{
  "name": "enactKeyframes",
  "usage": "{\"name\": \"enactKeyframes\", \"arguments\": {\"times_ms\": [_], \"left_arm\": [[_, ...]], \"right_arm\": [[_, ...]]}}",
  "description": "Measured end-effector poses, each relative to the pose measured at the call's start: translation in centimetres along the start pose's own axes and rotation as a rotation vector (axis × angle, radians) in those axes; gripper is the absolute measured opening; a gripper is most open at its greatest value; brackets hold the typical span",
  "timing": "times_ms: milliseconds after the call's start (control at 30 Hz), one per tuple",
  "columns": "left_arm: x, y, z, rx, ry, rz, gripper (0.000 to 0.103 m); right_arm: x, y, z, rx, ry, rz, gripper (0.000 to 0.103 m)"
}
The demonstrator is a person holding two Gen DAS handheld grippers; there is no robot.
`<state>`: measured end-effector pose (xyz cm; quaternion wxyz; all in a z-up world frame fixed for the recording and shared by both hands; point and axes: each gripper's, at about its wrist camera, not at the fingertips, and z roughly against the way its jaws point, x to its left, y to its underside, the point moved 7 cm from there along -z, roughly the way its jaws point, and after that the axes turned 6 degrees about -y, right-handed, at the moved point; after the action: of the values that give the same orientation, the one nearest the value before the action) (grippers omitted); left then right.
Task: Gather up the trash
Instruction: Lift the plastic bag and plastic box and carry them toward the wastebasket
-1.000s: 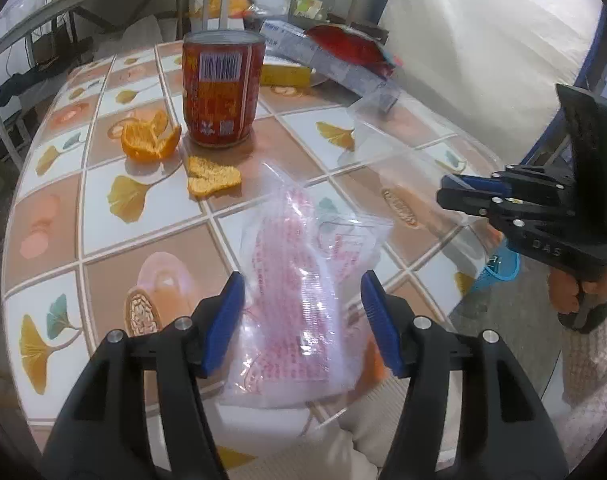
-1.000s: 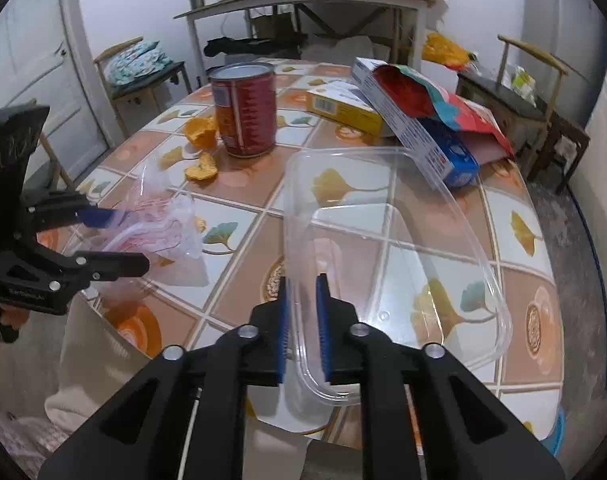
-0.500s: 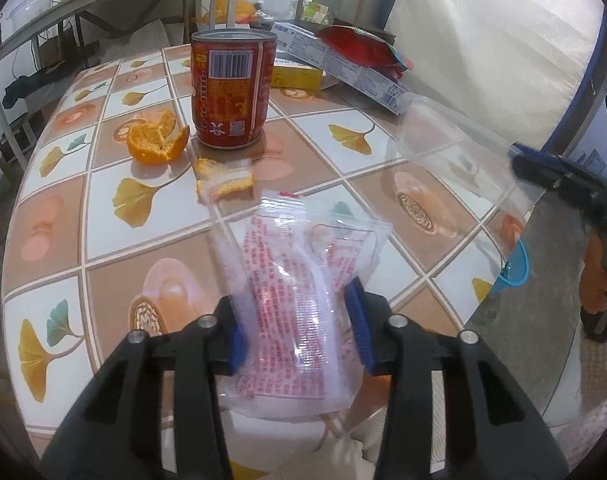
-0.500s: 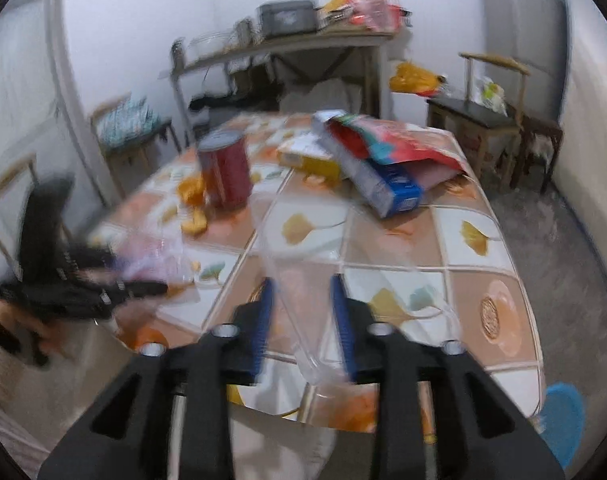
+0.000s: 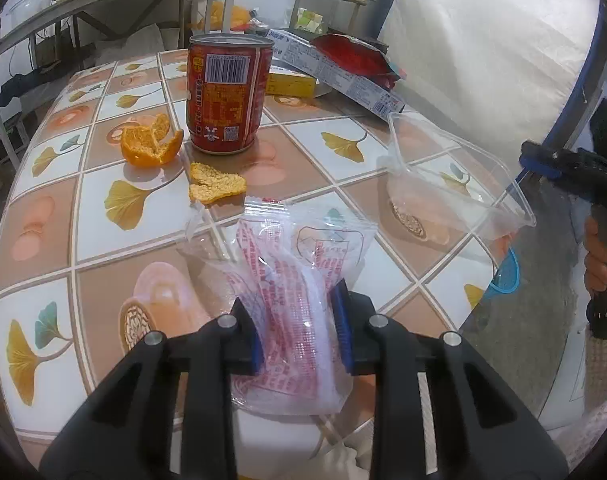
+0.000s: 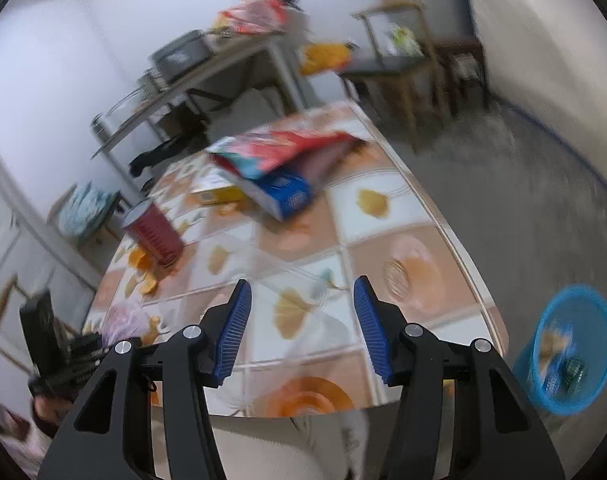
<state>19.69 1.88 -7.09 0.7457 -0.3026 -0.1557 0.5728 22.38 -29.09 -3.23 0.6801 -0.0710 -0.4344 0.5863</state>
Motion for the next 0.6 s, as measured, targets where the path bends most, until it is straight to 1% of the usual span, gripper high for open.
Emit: {"name": "enactKeyframes", "arguments": {"times_ms": [100,233,267,367,433,500,567,600], "left_arm": [[0.0,0.0,0.1,-0.004,0.006,-0.003,0.024],[-0.1,-0.1,0.2,-0.014,0.007,-0.006,0.024],[-0.1,-0.1,0.3,-0.02,0.004,-0.009,0.024],[-0.2,-0.2,0.5,-0.029,0.003,-0.014,0.024],[-0.2,-0.3,0.5,-0.033,0.004,-0.016,0.024],[-0.3,-0.4,0.5,-0.036,0.005,-0.016,0.024],[-0.4,-0.4,0.6,-0.038,0.007,-0.017,0.024],[-0.4,-0.5,0.6,-0.039,0.008,-0.019,0.024]], "right_arm": [[-0.7,0.8,-1.3,0.06,-0.005,-0.047,0.052],[-0.8,1.9,-2.9,0.114,-0.028,-0.086,0.036],[-0.8,2.0,-3.0,0.117,-0.027,-0.089,0.031],[-0.9,2.1,-3.6,0.129,-0.035,-0.108,0.022],[-0.8,2.1,-3.8,0.134,-0.042,-0.12,0.018],[-0.9,2.0,-3.8,0.128,-0.031,-0.126,0.014],[-1.0,1.9,-3.6,0.122,-0.028,-0.135,0.007],[-1.0,1.8,-3.6,0.118,-0.03,-0.139,0.006]]}}
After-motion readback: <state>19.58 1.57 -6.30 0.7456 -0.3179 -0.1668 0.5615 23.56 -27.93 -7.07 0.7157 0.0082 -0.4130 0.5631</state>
